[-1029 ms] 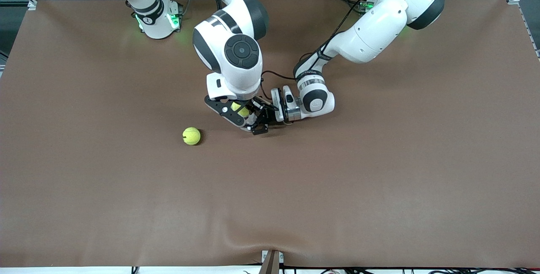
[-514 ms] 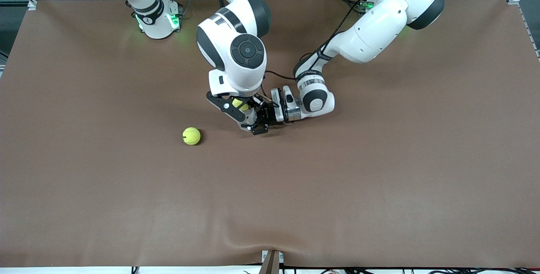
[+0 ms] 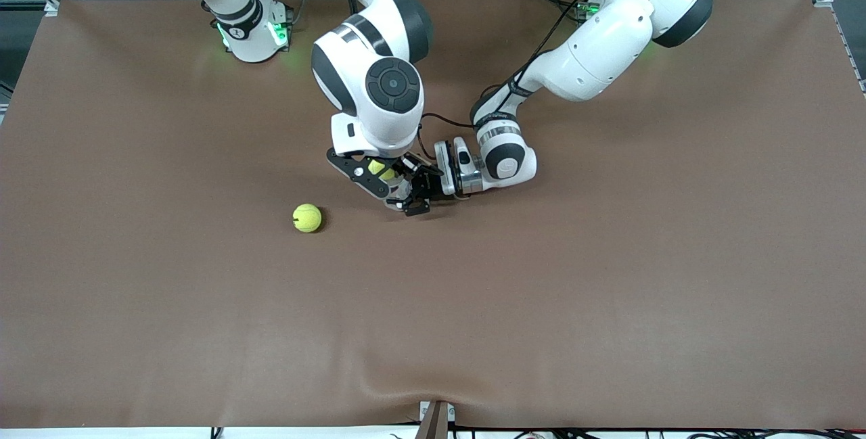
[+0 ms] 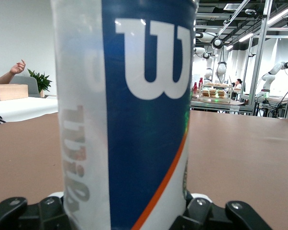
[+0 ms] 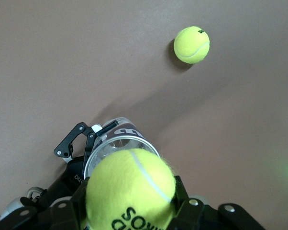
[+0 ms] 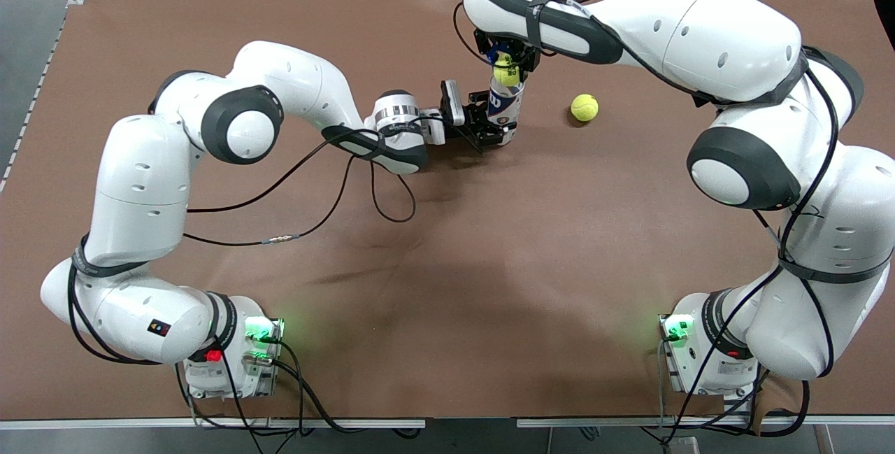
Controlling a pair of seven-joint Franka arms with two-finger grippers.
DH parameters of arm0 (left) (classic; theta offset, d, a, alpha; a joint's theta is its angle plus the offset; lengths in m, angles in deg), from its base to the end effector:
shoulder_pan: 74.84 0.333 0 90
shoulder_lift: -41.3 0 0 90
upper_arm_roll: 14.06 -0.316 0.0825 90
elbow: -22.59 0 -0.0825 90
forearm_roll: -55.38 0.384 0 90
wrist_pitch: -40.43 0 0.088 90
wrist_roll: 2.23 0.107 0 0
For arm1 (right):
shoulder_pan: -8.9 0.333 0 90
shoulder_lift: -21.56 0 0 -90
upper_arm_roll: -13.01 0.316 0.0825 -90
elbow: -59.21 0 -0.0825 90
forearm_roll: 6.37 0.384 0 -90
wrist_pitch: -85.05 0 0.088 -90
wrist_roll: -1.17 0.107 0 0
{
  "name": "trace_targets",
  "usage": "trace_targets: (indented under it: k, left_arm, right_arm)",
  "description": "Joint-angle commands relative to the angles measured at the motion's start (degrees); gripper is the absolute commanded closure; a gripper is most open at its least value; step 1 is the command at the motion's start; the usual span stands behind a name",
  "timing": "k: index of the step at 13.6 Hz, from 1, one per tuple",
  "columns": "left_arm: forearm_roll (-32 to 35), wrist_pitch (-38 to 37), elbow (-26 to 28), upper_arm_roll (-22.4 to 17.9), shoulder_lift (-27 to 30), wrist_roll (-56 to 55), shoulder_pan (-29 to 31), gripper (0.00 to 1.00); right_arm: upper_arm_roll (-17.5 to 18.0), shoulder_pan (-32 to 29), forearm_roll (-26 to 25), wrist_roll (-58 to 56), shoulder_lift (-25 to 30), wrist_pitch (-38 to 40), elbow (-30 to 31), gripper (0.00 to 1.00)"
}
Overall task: Insert tennis ball vertically with right arm
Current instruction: 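Hold the ball over the can's open end with the right gripper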
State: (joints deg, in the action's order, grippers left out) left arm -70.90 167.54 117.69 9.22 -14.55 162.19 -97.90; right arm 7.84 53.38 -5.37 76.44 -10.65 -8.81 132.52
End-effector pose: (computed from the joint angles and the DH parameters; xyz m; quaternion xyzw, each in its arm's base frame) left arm 0.4623 -0.4840 0.0874 0.5660 -0.4495 0.5109 0.4654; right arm 0.5278 0.4518 0.4117 0.9471 -0.3042 -0.0408 0.0932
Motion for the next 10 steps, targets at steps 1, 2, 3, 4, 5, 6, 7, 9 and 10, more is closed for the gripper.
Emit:
trace_targets:
  k: [1, 2, 3, 4, 5, 6, 7, 9, 10]
  left_arm:
    - [-5.37, 0.33, 1.24, 1.5, -1.82, 24.1, 0.56, 0.34]
    - [-5.46, 0.33, 1.24, 1.5, -1.82, 24.1, 0.56, 0.34]
    - [-5.55, 0.42, 1.15, 1.5, -1.82, 24.1, 0.47, 0.34]
    - [-5.55, 0.51, 1.06, 1.5, -1.82, 24.1, 0.47, 0.34]
    - [-5.55, 0.51, 1.15, 1.5, -1.82, 24.1, 0.47, 0.34]
    - [-5.55, 0.51, 1.15, 1.5, -1.82, 24.1, 0.47, 0.34]
    - [-5.55, 0.51, 1.15, 1.5, -1.82, 24.1, 0.56, 0.34]
    - [-5.55, 0.51, 1.15, 1.5, -1.82, 24.1, 0.47, 0.33]
    - [-5.55, 0.51, 1.15, 1.5, -1.82, 24.1, 0.47, 0.33]
  right_arm:
    - [0.16, -0.09, -0.83, 1.01, 0.22, 0.08, -0.1, 0.0]
    - [0.16, -0.09, -0.74, 1.01, 0.22, 0.08, -0.18, 0.0]
    - [0.16, 0.08, -0.74, 1.1, 0.22, 0.08, -0.18, 0.0]
    - [0.16, -0.01, -0.74, 1.02, 0.3, 0.17, -0.27, 0.0]
    - [0.07, -0.09, -0.74, 0.93, 0.57, 0.52, -0.36, 0.0]
    - [-0.1, -0.79, -0.83, 0.4, 0.92, 0.87, -0.45, 0.0]
    - [-0.1, -2.28, -0.83, -0.04, 1.27, 1.39, -0.45, 0.0]
    - [-0.1, -6.23, -1.09, -5.97, 2.67, 4.54, -0.54, 0.0]
    - [-0.19, -8.68, -1.35, -10.98, 2.85, 6.82, -0.54, 0.0]
